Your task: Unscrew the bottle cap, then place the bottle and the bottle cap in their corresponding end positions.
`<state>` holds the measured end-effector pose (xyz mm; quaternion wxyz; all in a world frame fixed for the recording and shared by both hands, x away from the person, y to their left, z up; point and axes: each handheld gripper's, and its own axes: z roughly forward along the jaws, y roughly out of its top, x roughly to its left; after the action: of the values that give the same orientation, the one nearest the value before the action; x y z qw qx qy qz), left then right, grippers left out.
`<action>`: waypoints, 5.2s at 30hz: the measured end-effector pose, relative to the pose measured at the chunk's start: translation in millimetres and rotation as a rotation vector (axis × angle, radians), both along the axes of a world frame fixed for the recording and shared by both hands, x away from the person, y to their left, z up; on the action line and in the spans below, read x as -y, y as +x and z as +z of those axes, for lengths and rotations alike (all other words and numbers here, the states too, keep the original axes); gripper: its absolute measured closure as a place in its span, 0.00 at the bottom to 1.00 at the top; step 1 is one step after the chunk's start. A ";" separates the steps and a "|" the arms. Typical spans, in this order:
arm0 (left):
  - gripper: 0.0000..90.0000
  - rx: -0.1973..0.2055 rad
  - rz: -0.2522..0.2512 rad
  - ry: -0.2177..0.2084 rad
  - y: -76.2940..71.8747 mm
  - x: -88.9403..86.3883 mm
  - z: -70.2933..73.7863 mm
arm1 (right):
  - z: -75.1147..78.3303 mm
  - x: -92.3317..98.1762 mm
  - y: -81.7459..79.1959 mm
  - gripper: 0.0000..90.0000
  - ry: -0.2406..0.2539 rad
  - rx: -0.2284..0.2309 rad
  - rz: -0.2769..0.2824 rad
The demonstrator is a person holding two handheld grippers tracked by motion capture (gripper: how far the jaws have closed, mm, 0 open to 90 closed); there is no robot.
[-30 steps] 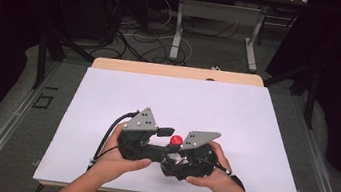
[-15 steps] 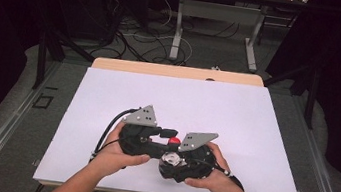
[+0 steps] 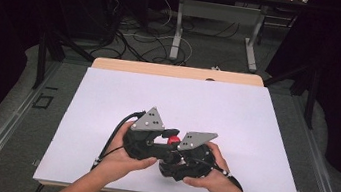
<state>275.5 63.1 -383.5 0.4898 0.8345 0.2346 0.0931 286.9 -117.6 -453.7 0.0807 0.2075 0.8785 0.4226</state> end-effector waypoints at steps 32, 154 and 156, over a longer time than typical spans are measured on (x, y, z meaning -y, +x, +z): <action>0.53 -0.048 -0.020 -0.046 8.3 -12.3 -5.4 | -1.8 1.9 2.2 0.33 0.000 -0.006 -0.012; 0.69 -0.057 0.276 -0.057 36.0 -106.2 -46.7 | 5.5 -11.1 98.4 0.33 0.025 0.058 -0.287; 0.69 -0.058 0.277 -0.057 36.4 -106.9 -47.1 | 5.2 -12.8 105.3 0.33 0.022 0.057 -0.305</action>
<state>311.9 170.0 -430.6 0.4889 0.7822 0.3641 0.1287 392.2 -104.8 -448.5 0.1666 0.3273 0.8294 0.4208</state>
